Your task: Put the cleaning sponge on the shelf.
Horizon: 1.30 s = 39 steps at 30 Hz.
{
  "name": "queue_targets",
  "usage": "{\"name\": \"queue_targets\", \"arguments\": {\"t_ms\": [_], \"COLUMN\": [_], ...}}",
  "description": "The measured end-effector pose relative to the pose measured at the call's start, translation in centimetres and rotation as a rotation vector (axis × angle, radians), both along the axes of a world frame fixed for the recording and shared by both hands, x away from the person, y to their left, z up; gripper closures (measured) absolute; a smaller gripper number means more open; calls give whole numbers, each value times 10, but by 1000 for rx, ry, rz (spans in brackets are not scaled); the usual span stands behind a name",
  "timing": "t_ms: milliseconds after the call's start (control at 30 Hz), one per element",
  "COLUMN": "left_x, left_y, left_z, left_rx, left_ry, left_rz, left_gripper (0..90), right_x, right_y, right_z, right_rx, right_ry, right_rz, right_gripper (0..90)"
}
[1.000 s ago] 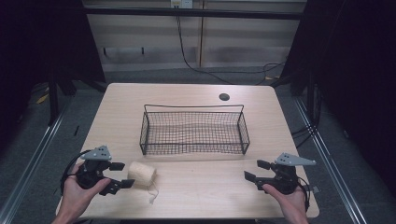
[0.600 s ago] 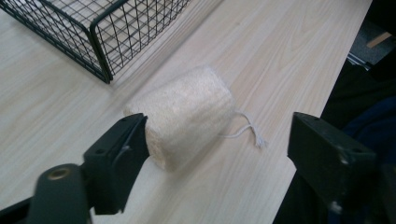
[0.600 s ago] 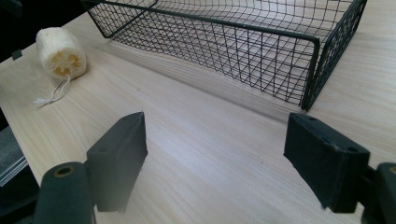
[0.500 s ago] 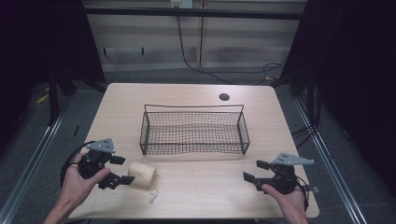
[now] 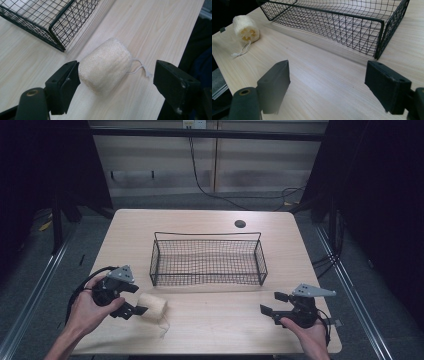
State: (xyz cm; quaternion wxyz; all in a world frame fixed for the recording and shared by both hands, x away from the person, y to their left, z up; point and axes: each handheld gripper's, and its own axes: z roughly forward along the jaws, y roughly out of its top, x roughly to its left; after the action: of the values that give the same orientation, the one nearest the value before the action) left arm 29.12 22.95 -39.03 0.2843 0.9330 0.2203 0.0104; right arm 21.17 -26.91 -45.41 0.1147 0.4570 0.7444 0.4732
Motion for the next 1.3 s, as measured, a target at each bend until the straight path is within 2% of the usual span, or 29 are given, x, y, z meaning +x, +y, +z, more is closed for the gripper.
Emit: {"name": "queue_targets", "arguments": {"t_ms": [33,100,267,367,500,633,933,1167,1233,1300], "left_x": [2,4,5,7,7,9,16,23,24,25], "left_y": [-2,-5,-7,-8,-10,-17,-22,-28,-29,-30], "left_z": [1,2,1,1,0,-6,-11,-20,-22,-24], "left_rx": [11,23,16,36,35,79,111,158,159,178], "left_ry": [-2,5,15,19,26,23,38,50,56,52], "left_rz": [-23,-30,-36,-58,-63,-96,-118,-153,-147,-147], "left_gripper": [206,206,206,200,197,190,189,189,189,189], "right_x": [0,0,0,0,0,0,0,1,1,1], "right_y": [0,0,0,1,1,1,1,2,2,2], "right_z": [0,0,0,0,0,0,-1,-2,-1,-2], "right_rx": [0,-1,0,0,1,0,0,-1,0,-1], "right_ry": [2,3,5,5,9,9,13,22,21,22], "right_rz": [1,2,2,5,6,7,10,14,14,15], "right_gripper": [195,195,195,193,192,192,188,185,185,185]}}
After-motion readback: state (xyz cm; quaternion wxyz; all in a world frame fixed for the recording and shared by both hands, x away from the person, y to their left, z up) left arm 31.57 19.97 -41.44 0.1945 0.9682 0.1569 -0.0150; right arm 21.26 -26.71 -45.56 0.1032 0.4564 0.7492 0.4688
